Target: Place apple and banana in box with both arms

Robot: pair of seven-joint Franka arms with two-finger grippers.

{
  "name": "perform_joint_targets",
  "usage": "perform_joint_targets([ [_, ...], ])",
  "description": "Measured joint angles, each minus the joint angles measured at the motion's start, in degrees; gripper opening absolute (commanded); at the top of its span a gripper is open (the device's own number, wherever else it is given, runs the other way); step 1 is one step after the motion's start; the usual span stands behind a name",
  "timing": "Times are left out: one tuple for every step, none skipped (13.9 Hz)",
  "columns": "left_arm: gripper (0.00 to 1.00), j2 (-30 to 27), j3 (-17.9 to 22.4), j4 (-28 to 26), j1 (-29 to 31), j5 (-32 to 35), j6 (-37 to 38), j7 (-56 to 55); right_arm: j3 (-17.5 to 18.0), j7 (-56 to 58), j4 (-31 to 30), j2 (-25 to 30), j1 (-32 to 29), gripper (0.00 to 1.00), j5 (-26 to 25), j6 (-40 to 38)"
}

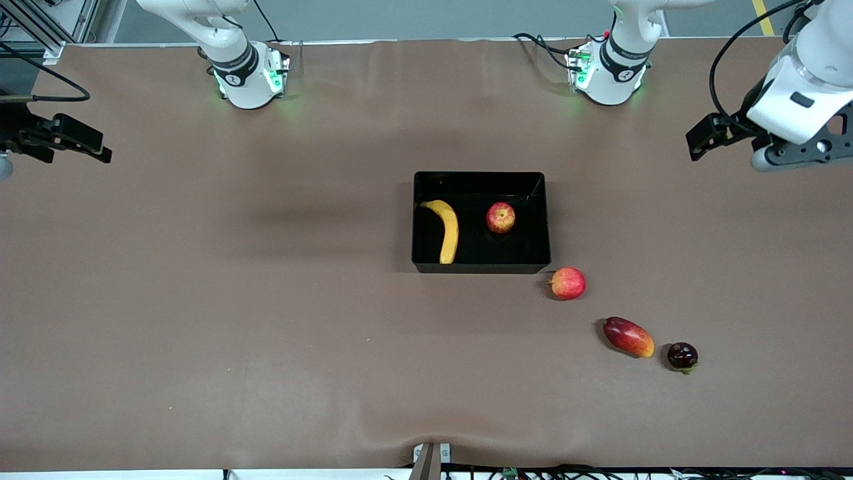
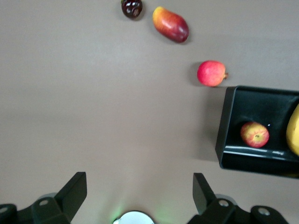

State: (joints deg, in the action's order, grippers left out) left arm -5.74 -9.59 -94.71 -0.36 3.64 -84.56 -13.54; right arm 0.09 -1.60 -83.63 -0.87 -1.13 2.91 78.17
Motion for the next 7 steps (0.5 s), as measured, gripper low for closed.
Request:
perform_joint_targets([
  [1.0,-1.52,0.63,-1.58,0.14,-0.64,0.0,0.98,0.0,0.0,-0.01,0.0,0.0,1.0,0.0,-0.04],
  [1.0,-2.99,1.87,-2.96,0.15,-0.99,-0.01,2.49,-0.01,0.0,-0.01,-0.01,0.0,1.0,0.0,-0.06],
  [1.0,-4.26,3.36,-4.02,0.17,-1.27,-0.01,4.23,-0.02,0.0,-0.02,-0.01,0.0,1.0,0.0,-0.08],
  [1.0,-5.34,4.77,-4.81,0.21,-1.7,-0.01,5.7,-0.02,0.0,-0.02,-0.01,-0.01,1.0,0.0,-0.17],
  [1.0,-6.13,5.73,-5.27,0.27,-2.15,-0.03,6.56,-0.02,0.0,-0.02,-0.02,-0.01,1.0,0.0,-0.37],
  [1.0,-6.64,6.12,-5.43,0.33,-2.37,-0.05,6.97,-0.03,0.0,-0.03,-0.02,-0.01,1.0,0.0,-0.49],
  [1.0,-6.94,6.1,-5.43,0.31,-2.45,-0.09,7.01,-0.04,0.0,-0.04,-0.02,-0.01,1.0,0.0,-0.53],
])
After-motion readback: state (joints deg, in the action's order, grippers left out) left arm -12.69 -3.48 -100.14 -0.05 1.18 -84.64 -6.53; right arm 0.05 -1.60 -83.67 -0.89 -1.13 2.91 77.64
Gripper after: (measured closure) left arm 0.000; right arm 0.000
